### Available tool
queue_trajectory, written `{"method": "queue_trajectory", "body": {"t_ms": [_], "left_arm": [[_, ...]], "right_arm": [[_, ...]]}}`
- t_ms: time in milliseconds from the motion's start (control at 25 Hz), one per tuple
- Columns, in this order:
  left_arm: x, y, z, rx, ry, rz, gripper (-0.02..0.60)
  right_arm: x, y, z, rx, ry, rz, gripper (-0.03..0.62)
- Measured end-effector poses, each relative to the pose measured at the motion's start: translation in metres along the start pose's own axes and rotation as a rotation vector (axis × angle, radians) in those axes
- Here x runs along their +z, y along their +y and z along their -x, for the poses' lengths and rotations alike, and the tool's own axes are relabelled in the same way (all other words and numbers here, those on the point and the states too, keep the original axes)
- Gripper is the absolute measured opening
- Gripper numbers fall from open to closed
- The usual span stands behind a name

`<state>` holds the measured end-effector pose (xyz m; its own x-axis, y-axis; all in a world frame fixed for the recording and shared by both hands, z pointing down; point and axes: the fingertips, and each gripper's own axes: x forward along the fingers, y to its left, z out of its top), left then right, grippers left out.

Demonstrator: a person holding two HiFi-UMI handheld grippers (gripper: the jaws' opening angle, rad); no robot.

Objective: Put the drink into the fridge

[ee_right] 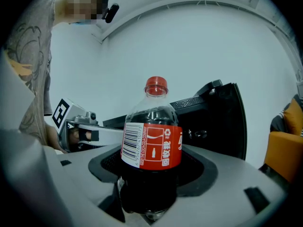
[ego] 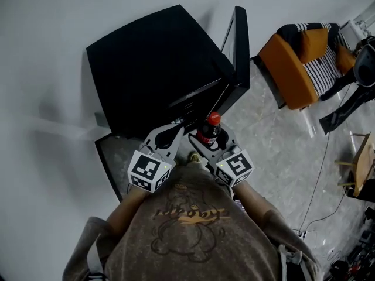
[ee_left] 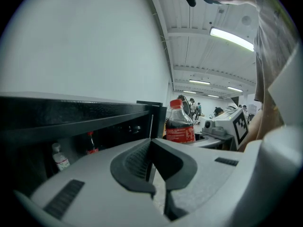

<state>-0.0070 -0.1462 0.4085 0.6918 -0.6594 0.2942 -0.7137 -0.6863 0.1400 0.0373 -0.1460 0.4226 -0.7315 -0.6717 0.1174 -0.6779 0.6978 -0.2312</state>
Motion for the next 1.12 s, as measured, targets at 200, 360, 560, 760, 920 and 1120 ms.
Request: {"method": "queue_trajectory", "body": {"t_ms": [200,360,560,760,920,1120], "left_arm": [[-0.002,0.004,-0.003,0.012,0.007,0.003,0.003],[-0.003,0.007,-0.005,0.023,0.012,0.011,0.003],[-0.005,0.008,-0.006,0.033,0.013,0.023,0.003],[-0.008,0.009,-0.008,0.039,0.018,0.031,0.003],[-0.01,0.009,-0.009,0.04,0.024,0.038,0.003],[-0.011,0.006,-0.011,0.038,0.024,0.044,0.003]], "right_arm": [[-0.019,-0.007,-0.012,0.03,0.023,0.012,0.314],[-0.035,-0.013,-0.02,0.041,0.047,0.006,0.314],[-0.059,-0.018,-0.024,0.052,0.08,0.011,0.314],[-0.077,-0.024,-0.028,0.049,0.119,-0.003,0.314],[-0.084,-0.031,-0.033,0.038,0.139,-0.014,0.314],[-0.088,-0.038,-0.043,0.028,0.16,0.003,0.314]]}}
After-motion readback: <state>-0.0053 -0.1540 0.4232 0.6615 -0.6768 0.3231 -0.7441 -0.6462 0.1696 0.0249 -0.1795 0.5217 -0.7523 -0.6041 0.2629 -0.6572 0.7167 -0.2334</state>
